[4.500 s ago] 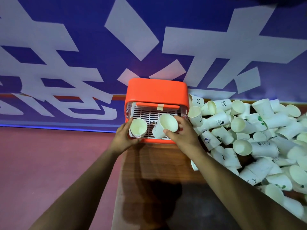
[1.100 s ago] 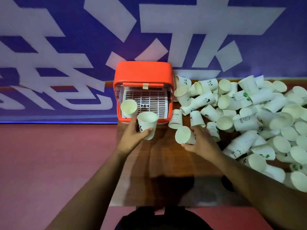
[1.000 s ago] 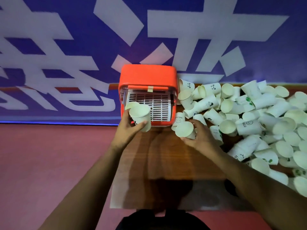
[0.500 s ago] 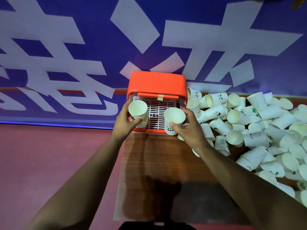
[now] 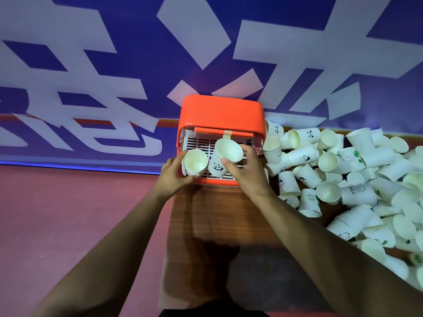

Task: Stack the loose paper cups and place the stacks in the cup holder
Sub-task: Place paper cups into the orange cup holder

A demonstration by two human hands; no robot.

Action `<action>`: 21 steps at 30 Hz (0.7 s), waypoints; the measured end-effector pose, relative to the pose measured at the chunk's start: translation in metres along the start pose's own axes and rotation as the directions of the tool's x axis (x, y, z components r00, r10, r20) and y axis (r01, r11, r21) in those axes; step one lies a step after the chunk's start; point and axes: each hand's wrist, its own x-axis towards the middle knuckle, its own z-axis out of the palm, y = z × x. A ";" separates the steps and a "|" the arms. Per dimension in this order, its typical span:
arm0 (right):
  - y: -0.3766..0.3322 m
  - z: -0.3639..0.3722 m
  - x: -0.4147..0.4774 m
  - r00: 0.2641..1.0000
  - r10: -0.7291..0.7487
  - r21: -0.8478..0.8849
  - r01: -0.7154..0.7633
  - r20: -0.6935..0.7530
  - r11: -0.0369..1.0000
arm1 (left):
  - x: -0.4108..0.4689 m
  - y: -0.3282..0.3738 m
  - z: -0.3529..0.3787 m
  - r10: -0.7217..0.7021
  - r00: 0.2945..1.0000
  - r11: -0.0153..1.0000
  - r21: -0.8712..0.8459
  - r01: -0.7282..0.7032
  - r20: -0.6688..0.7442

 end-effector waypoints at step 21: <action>0.008 0.064 0.025 0.970 -0.079 -0.171 0.120 0.231 0.978 | 0.003 0.002 -0.024 0.158 0.987 0.944 -0.292 -0.156 -0.016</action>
